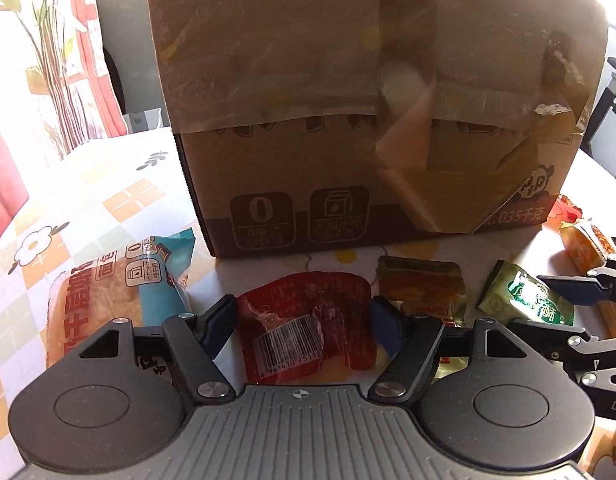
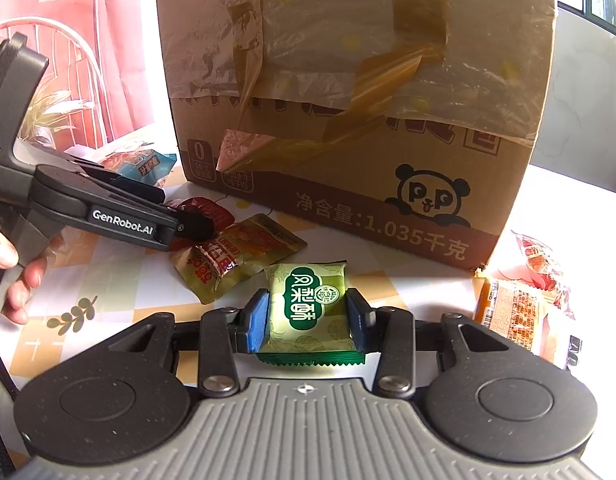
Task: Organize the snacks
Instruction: 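Close the left gripper on the red translucent packet while right holds the green packet, then carry the red packet over the box with left while right carries the green packet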
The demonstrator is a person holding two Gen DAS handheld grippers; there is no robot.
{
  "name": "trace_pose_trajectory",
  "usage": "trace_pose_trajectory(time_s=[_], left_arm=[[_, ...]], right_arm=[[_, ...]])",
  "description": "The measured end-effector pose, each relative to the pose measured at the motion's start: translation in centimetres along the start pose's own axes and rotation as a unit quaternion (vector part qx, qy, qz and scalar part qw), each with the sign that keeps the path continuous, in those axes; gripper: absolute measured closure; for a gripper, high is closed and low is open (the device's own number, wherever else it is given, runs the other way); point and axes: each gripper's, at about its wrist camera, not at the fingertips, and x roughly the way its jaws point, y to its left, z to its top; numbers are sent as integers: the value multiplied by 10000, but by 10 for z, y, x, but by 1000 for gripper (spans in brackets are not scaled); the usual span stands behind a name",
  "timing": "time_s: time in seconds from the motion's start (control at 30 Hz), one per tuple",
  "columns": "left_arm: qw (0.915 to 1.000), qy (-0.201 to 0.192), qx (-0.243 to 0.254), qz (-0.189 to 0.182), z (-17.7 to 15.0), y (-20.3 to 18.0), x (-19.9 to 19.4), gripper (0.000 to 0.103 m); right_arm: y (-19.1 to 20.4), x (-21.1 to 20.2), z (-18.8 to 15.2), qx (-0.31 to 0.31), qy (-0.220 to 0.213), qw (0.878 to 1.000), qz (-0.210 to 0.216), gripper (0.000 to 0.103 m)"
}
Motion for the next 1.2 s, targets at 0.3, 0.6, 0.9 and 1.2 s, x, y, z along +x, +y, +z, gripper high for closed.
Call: trace_pose_trajectory(time_s=[0.3,0.6,0.9,1.2], left_arm=[[9991,-138,-28,-409,-10,-5,-10,63],[9982,-175,-171,-540,-16,5,-19,70],[9965,-441,-249,-672,-12,10,-39,74],[9946,-591,-135,-839,-8,3,-56,76]], right_arm=[[0,0,0,18,-5,10000,18,60],[0,0,0,19,-5,10000,23,60],[0,0,0,24,-6,10000,30,60],[-2,-7,1,164,41,9997,165,61]])
